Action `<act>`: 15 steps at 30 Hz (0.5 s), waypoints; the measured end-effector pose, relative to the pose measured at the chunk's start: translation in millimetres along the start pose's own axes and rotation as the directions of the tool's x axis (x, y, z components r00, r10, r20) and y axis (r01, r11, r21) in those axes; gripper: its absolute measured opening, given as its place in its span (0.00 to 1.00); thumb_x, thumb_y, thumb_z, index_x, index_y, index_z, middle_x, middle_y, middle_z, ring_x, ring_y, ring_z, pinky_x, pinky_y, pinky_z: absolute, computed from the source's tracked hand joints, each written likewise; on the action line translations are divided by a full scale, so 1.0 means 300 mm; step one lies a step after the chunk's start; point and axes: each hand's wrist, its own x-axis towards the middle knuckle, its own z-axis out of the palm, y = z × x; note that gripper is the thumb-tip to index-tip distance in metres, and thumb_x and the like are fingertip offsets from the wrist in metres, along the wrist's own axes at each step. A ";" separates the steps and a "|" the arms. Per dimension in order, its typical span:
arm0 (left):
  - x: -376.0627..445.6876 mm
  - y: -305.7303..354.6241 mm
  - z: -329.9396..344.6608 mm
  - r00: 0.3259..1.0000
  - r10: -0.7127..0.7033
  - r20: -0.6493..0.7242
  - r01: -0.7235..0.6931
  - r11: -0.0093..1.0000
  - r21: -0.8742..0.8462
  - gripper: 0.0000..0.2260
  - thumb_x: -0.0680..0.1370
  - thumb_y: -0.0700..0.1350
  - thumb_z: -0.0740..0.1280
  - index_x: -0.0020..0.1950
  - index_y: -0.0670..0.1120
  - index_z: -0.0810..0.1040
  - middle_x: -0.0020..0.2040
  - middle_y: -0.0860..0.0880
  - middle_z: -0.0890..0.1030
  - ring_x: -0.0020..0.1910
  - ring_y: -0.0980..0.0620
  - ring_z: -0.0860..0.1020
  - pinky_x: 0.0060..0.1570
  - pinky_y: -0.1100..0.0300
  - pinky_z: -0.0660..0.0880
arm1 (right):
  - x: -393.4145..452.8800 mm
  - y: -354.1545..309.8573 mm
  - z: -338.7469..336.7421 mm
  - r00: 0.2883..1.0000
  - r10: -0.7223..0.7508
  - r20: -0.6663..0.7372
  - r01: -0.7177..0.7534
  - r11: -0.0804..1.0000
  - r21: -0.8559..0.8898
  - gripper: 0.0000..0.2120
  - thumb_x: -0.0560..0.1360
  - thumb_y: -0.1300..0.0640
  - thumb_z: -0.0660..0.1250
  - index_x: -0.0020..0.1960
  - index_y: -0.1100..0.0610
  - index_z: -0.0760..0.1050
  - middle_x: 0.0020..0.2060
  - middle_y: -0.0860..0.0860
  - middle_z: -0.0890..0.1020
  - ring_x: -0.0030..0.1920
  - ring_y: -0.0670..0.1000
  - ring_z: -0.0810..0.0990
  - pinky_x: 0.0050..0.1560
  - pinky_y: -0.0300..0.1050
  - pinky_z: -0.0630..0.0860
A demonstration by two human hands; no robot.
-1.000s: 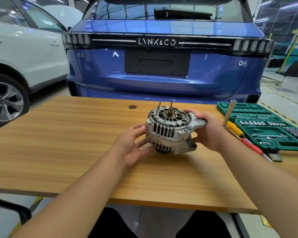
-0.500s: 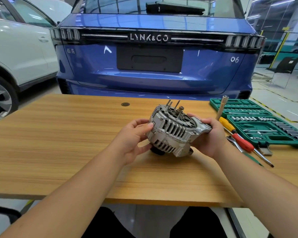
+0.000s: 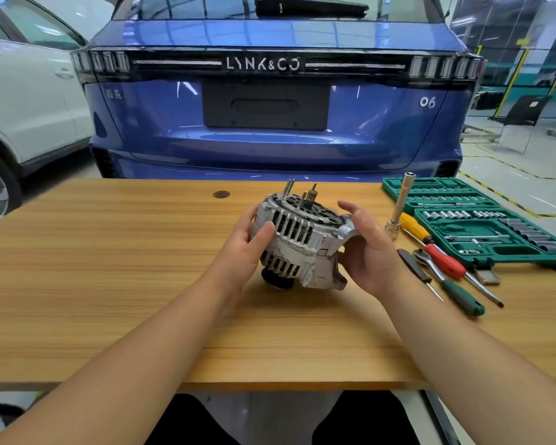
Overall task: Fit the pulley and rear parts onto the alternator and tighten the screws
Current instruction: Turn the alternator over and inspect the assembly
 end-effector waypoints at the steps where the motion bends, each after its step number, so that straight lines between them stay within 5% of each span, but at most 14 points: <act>1: 0.010 -0.003 0.002 1.000 0.010 0.013 -0.010 1.000 0.012 0.28 0.75 0.64 0.67 0.74 0.63 0.67 0.66 0.55 0.78 0.64 0.54 0.78 0.62 0.54 0.76 | 0.002 0.005 0.003 0.999 -0.026 0.027 0.026 1.000 0.000 0.28 0.70 0.49 0.73 0.67 0.55 0.72 0.60 0.60 0.81 0.58 0.60 0.80 0.56 0.59 0.77; 6: 0.055 0.000 0.008 0.999 0.046 -0.009 -0.046 0.998 0.032 0.32 0.75 0.66 0.66 0.76 0.56 0.66 0.67 0.49 0.79 0.65 0.49 0.78 0.66 0.45 0.75 | 0.016 0.023 0.023 0.994 -0.101 0.046 0.101 0.995 0.004 0.20 0.71 0.57 0.71 0.60 0.57 0.71 0.53 0.57 0.83 0.50 0.58 0.84 0.46 0.52 0.81; 8: 0.066 0.002 0.017 0.999 0.034 -0.034 -0.034 0.999 0.015 0.32 0.75 0.66 0.66 0.75 0.54 0.67 0.66 0.49 0.80 0.64 0.49 0.79 0.66 0.43 0.74 | 0.025 0.027 0.038 0.995 -0.094 -0.030 0.093 0.995 -0.024 0.20 0.69 0.51 0.75 0.55 0.56 0.71 0.52 0.60 0.81 0.50 0.62 0.82 0.49 0.60 0.81; 11: 0.085 0.003 0.036 0.999 -0.002 -0.046 0.000 1.000 -0.028 0.28 0.76 0.65 0.65 0.71 0.52 0.72 0.63 0.48 0.82 0.63 0.47 0.79 0.66 0.42 0.74 | 0.043 0.015 0.056 0.978 -0.088 -0.190 0.060 0.987 -0.148 0.38 0.61 0.33 0.78 0.57 0.59 0.72 0.50 0.65 0.79 0.51 0.70 0.81 0.57 0.73 0.75; 15: 0.097 0.006 0.075 0.996 -0.038 -0.075 0.035 0.998 -0.042 0.31 0.72 0.69 0.67 0.68 0.51 0.73 0.59 0.48 0.83 0.59 0.46 0.82 0.58 0.46 0.79 | 0.058 -0.017 0.051 0.975 -0.034 -0.219 -0.003 0.986 -0.165 0.56 0.53 0.24 0.76 0.65 0.64 0.72 0.55 0.65 0.83 0.54 0.65 0.84 0.56 0.71 0.79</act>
